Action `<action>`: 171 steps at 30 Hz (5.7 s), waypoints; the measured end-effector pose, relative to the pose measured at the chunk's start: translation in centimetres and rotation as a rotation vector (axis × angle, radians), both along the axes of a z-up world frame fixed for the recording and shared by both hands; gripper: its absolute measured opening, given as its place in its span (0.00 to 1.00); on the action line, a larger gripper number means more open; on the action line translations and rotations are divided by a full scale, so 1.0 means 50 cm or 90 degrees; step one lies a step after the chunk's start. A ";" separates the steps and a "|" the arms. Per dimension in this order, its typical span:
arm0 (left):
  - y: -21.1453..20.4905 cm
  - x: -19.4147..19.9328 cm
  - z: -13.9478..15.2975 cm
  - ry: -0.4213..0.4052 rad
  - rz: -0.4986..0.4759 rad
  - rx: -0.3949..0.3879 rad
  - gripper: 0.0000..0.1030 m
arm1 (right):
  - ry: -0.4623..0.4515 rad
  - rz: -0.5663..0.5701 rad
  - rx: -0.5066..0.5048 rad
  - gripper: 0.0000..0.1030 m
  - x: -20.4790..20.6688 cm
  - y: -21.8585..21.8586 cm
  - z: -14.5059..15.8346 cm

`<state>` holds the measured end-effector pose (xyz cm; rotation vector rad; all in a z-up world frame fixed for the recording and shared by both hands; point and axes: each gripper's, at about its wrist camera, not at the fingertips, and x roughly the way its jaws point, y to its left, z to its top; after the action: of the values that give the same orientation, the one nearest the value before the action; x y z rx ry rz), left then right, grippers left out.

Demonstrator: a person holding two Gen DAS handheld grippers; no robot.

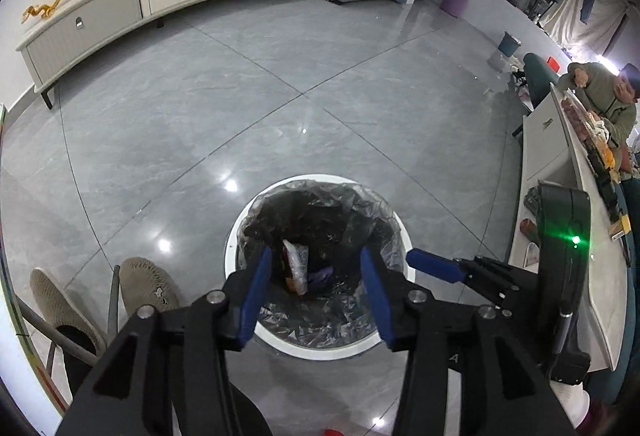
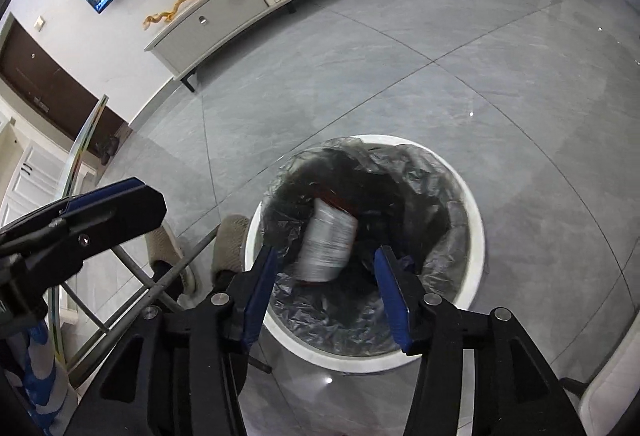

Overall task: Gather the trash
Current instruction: 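Carry both bags to the bin and open both grippers over it, then move both tools back over the trash pile on the table, then grasp the white tissue with the left gripper while the right grasps the red wrapper, then carry tissue and red wrapper to the bin and release both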

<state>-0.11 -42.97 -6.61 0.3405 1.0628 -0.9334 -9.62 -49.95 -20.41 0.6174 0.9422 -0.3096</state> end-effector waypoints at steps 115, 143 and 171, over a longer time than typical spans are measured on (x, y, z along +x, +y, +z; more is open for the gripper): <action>0.940 -0.084 0.228 -0.225 0.451 -0.092 0.17 | -0.277 0.393 -0.149 0.19 0.162 0.567 0.386; 0.085 -0.004 0.040 -0.063 0.040 0.019 0.20 | -0.097 0.050 -0.063 0.33 0.092 0.008 0.131; 0.175 -0.029 0.162 -0.111 0.085 -0.070 0.48 | -0.147 0.012 -0.106 0.49 0.017 0.013 0.209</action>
<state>-1.58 -34.20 1.48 0.2508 0.8607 -0.8230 -8.79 -49.30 -9.97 0.4801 0.6920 -0.2903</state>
